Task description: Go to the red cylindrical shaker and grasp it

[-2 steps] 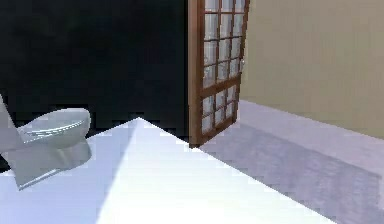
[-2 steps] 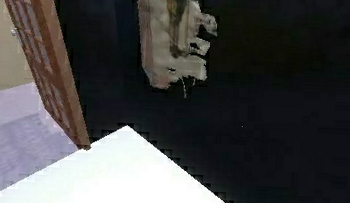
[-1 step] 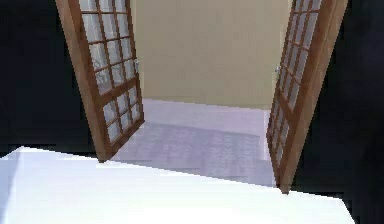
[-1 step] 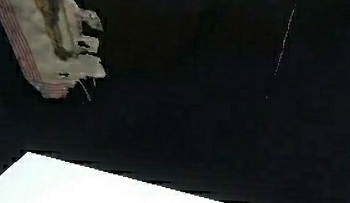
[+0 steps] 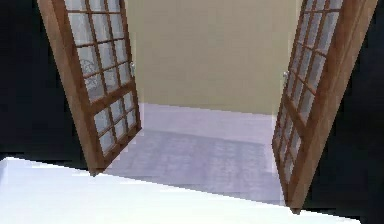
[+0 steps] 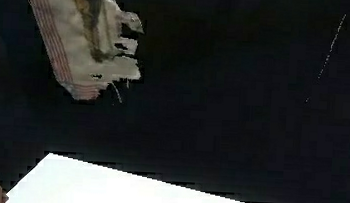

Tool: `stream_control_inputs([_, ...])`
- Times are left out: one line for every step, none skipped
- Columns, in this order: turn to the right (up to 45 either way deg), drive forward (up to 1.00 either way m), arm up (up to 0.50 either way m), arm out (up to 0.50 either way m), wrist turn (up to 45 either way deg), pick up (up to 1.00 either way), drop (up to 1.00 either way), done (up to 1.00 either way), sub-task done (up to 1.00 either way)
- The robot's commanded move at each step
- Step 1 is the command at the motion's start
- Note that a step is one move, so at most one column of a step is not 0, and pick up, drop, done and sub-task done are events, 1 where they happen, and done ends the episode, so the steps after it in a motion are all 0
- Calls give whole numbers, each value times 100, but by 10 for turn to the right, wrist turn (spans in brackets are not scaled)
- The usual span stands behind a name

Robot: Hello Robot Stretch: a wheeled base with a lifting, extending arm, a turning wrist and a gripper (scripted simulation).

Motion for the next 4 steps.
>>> stream_control_inputs([60,0,0,0,0,0,0,0,0])
stream_control_inputs([0,100,0,0,0,0,0,0,0])
stream_control_inputs([330,0,0,0,0,0,0,0,0])
stream_control_inputs([0,5,0,0,0,0,0,0,0])
